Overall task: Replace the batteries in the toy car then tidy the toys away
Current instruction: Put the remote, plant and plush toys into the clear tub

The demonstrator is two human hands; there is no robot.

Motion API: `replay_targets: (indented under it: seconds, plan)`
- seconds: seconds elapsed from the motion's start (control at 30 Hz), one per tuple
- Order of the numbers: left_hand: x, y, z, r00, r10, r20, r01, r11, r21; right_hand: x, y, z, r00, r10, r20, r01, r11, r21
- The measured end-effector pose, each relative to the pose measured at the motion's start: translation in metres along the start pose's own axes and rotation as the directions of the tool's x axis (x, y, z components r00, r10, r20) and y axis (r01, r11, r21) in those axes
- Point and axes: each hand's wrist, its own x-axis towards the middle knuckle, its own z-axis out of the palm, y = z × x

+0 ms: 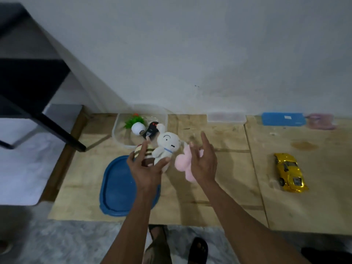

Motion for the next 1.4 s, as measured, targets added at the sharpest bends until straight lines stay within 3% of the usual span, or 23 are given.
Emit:
replay_targets:
  seconds: [0.13, 0.37, 0.6, 0.73, 0.8, 0.9, 1.07, 1.2, 1.33, 1.4]
  plan:
    - [0.061, 0.019, -0.024, 0.998, 0.065, -0.025, -0.065, 0.998, 0.0, 0.027, -0.034, 0.049, 0.999, -0.028, 0.044, 0.028, 1.0, 0.0]
    - [0.173, 0.015, -0.049, 0.989, 0.15, 0.019, -0.151, 0.976, 0.155, 0.076, -0.075, 0.139, 0.997, 0.026, 0.067, -0.018, 0.994, -0.107]
    - [0.227, -0.013, -0.028, 0.979, 0.11, 0.173, -0.156, 0.949, 0.276, 0.108, -0.067, 0.199, 0.993, 0.088, 0.08, -0.054, 0.932, -0.357]
    - [0.233, -0.022, -0.017, 0.964, -0.021, 0.264, -0.084, 0.921, 0.381, 0.105, -0.067, 0.211, 0.982, -0.062, 0.18, 0.15, 0.833, -0.532]
    - [0.229, -0.02, -0.013, 0.953, -0.069, 0.296, -0.107, 0.836, 0.538, 0.104, -0.064, 0.216, 0.974, -0.047, 0.223, 0.173, 0.789, -0.59]
    - [0.227, -0.013, -0.015, 0.95, -0.09, 0.298, -0.143, 0.723, 0.676, 0.102, -0.067, 0.218, 0.98, 0.039, 0.194, 0.073, 0.839, -0.539]
    - [0.223, -0.004, -0.021, 0.966, -0.098, 0.237, -0.141, 0.57, 0.809, 0.102, -0.073, 0.214, 0.995, 0.024, 0.098, 0.031, 0.85, -0.525]
    - [0.214, 0.002, -0.028, 0.984, 0.026, 0.178, -0.161, 0.571, 0.805, 0.102, -0.079, 0.207, 0.999, -0.029, 0.026, 0.038, 0.871, -0.491]
    - [0.217, -0.02, -0.026, 0.942, 0.186, 0.281, -0.336, 0.568, 0.751, 0.101, -0.087, 0.201, 0.99, 0.084, 0.117, -0.02, 0.884, -0.467]
    - [0.223, -0.031, -0.021, 0.9, 0.158, 0.406, -0.424, 0.526, 0.737, 0.1, -0.085, 0.202, 0.969, 0.146, 0.201, -0.037, 0.885, -0.464]
